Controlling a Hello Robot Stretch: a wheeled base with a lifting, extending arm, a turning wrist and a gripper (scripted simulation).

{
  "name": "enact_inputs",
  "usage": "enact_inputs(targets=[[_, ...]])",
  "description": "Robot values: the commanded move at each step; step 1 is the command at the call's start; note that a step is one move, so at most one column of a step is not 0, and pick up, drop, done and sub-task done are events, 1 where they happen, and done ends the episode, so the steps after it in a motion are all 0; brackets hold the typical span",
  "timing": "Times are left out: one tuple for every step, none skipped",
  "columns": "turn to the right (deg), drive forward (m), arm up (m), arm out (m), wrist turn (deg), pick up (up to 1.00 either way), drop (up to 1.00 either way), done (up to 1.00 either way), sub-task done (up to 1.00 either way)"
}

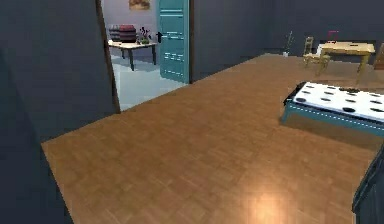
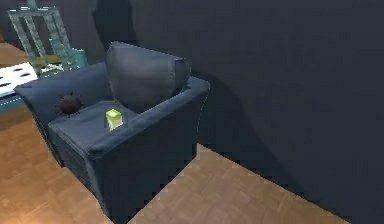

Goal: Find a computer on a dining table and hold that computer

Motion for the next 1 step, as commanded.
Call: enact_inputs(targets=[[0.0,0.35,0.00,0.00,0.0,0.00,0.00,0.00,0.00]])
